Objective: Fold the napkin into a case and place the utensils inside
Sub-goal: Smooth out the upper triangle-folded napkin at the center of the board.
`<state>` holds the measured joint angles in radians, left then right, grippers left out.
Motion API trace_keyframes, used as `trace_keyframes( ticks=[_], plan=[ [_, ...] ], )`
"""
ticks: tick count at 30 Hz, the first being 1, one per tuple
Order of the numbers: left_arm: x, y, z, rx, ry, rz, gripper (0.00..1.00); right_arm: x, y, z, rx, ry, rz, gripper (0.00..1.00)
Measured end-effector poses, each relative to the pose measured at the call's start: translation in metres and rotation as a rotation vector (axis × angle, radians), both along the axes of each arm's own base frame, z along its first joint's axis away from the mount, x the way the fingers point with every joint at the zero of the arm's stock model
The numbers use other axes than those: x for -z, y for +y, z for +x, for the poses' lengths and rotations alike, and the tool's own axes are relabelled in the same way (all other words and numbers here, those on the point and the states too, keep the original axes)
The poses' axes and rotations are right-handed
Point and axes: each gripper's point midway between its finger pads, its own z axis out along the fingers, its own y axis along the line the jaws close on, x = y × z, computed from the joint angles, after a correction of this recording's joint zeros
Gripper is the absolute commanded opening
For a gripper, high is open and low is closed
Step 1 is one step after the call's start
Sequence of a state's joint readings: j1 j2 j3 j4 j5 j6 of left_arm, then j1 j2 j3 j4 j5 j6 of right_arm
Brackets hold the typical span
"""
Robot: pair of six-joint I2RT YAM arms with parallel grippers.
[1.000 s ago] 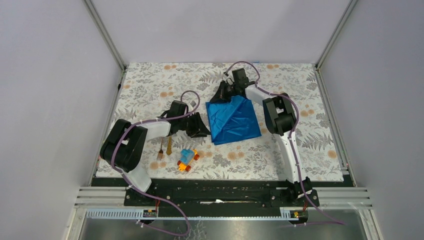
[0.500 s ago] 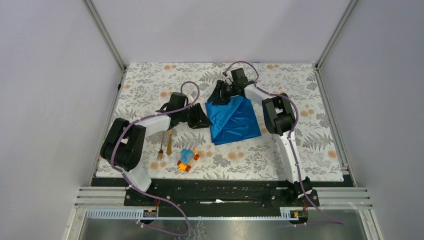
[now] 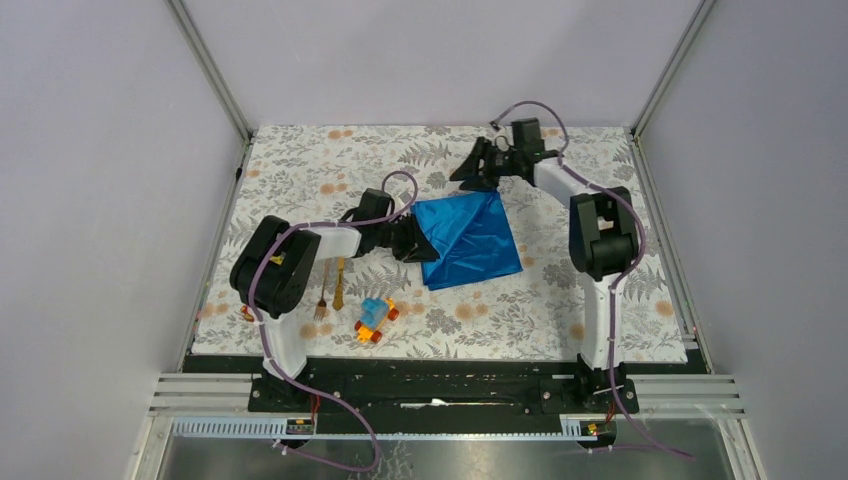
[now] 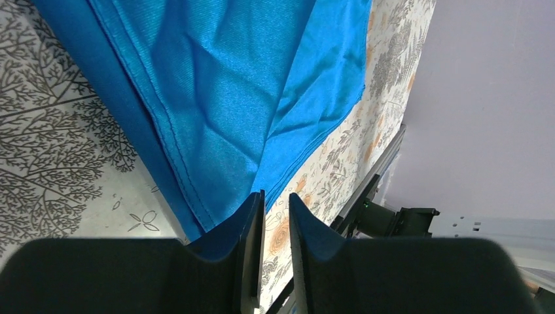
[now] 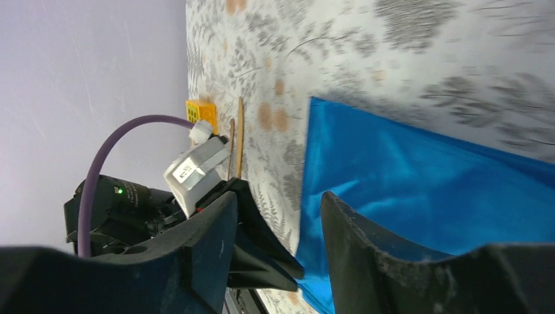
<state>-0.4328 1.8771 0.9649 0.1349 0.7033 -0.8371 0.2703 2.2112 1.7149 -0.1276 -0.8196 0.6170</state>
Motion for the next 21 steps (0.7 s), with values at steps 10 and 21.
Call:
trace_keyframes(
  ticks=[10, 21],
  plan=[
    [0.013, 0.003, -0.005, -0.009, 0.006, 0.001, 0.2, 0.04, -0.067, 0.023, 0.093, 0.046, 0.001, 0.51],
    [0.032, -0.003, -0.026, -0.003, 0.032, -0.001, 0.21, 0.094, -0.071, 0.03, 0.095, 0.109, -0.022, 0.5]
  ],
)
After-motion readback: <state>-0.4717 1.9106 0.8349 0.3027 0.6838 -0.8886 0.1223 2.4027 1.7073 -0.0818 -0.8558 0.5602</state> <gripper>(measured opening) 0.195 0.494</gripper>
